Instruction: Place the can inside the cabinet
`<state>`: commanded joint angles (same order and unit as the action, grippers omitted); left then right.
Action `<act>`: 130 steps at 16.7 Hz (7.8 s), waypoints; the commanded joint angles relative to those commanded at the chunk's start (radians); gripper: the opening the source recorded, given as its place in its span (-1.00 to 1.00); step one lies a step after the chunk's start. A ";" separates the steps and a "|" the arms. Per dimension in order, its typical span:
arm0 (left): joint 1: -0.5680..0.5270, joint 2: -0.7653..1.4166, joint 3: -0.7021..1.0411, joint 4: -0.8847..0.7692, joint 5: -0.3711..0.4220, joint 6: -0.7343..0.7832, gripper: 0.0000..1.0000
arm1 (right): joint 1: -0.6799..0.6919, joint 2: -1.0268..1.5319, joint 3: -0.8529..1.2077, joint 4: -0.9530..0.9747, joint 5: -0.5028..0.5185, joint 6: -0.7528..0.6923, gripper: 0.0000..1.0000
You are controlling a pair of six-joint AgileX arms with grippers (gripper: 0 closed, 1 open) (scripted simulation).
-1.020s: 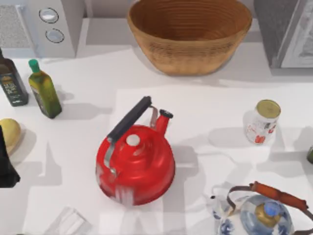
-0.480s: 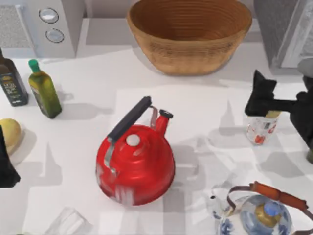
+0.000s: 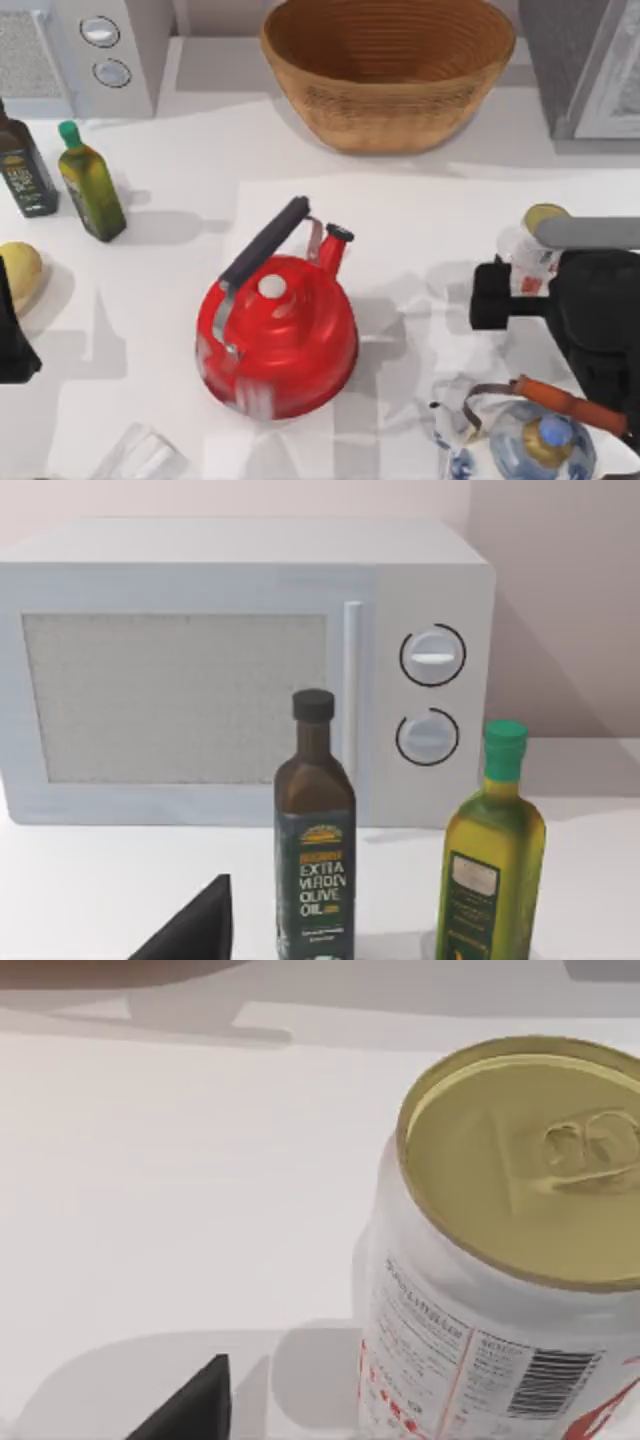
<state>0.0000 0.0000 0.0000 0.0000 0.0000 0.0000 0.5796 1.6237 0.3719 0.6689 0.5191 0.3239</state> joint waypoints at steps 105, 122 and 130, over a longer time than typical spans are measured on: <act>0.000 0.000 0.000 0.000 0.000 0.000 1.00 | -0.518 -1.270 0.093 -0.771 -0.474 -0.347 -1.00; 0.000 0.000 0.000 0.000 0.000 0.000 1.00 | -0.401 -0.390 1.233 -1.065 -0.345 -0.321 -1.00; 0.000 0.000 0.000 0.000 0.000 0.000 1.00 | -0.394 -0.294 1.374 -1.091 -0.323 -0.305 -1.00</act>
<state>0.0000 0.0000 0.0000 0.0000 0.0000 0.0000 0.1855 1.3293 1.7457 -0.4219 0.1959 0.0188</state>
